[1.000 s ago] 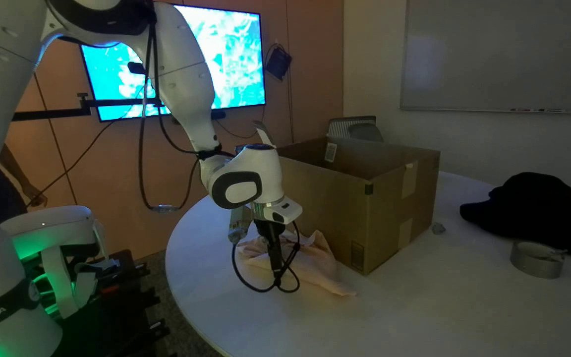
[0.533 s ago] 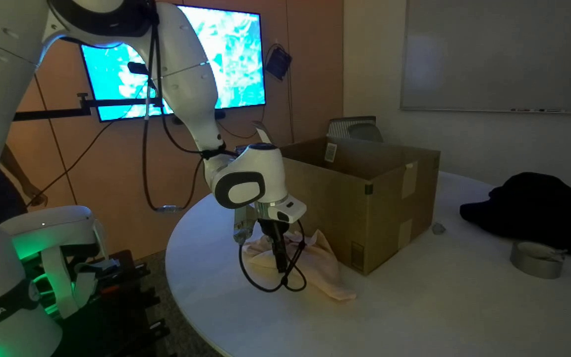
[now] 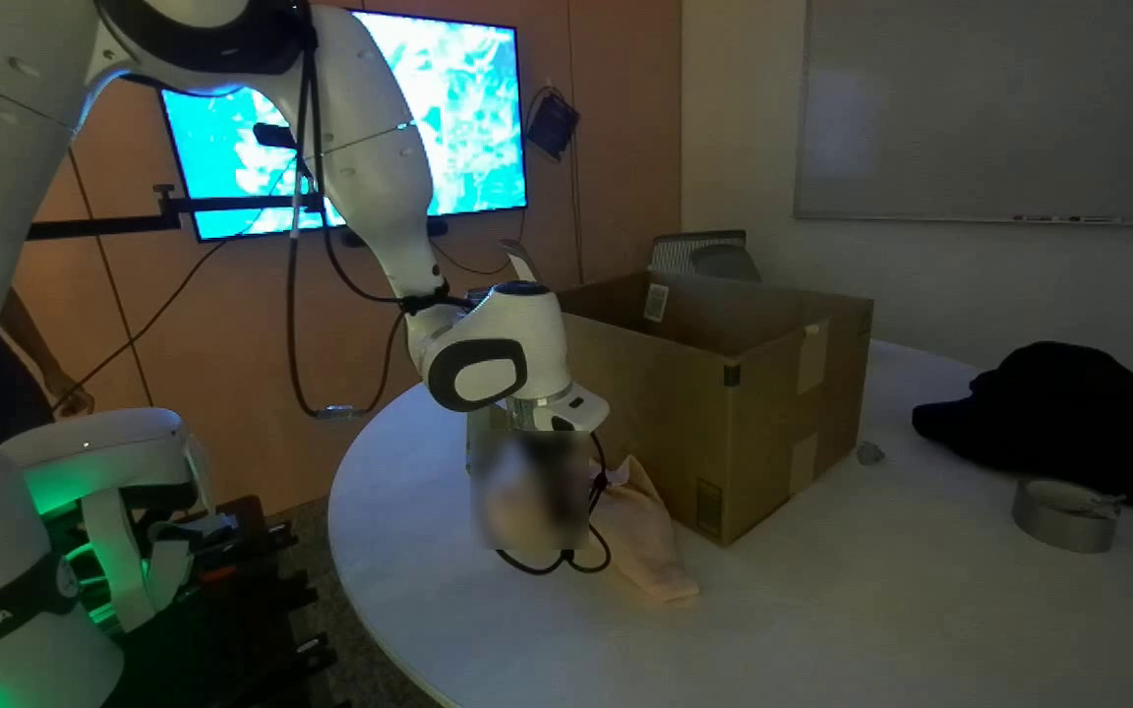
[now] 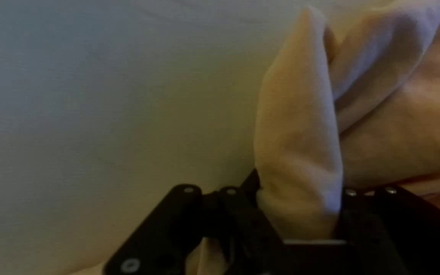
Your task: Put the marker on the towel, fold the towel, and then put the folded towel in the box
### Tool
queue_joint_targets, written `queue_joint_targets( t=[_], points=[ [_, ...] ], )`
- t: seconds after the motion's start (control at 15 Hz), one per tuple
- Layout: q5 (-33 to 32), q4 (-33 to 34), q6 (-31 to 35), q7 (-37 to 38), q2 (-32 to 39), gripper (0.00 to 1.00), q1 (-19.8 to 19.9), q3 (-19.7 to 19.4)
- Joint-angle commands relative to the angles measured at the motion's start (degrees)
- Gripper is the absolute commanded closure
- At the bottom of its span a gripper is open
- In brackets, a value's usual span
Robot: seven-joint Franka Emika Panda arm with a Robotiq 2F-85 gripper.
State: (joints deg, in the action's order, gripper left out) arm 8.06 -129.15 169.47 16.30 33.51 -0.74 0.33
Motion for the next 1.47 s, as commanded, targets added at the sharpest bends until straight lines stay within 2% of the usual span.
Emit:
queue_joint_targets(
  t=[0.0,0.27,0.4,0.6,0.93,1.07,1.2,1.4],
  points=[
    [0.0,-2.3,1.1,0.3,-3.0,0.96,-3.3,-2.5],
    [-1.7,-5.9,1.2,0.9,-8.5,0.96,-7.2,-6.0],
    [-3.9,-8.0,1.2,3.1,-12.0,0.96,-11.4,-10.3],
    [-11.5,-10.9,0.8,9.6,-17.3,0.96,-20.6,-20.5],
    [-35.6,-10.6,-2.8,29.7,-23.8,0.96,-40.2,-42.8],
    [-45.1,-8.7,-6.2,37.5,-26.2,0.96,-45.5,-48.2],
    [-52.6,-6.9,-10.5,43.8,-29.8,0.96,-48.6,-50.4],
    [-58.9,-4.9,-16.4,49.2,-35.0,0.96,-50.3,-49.6]
  ],
)
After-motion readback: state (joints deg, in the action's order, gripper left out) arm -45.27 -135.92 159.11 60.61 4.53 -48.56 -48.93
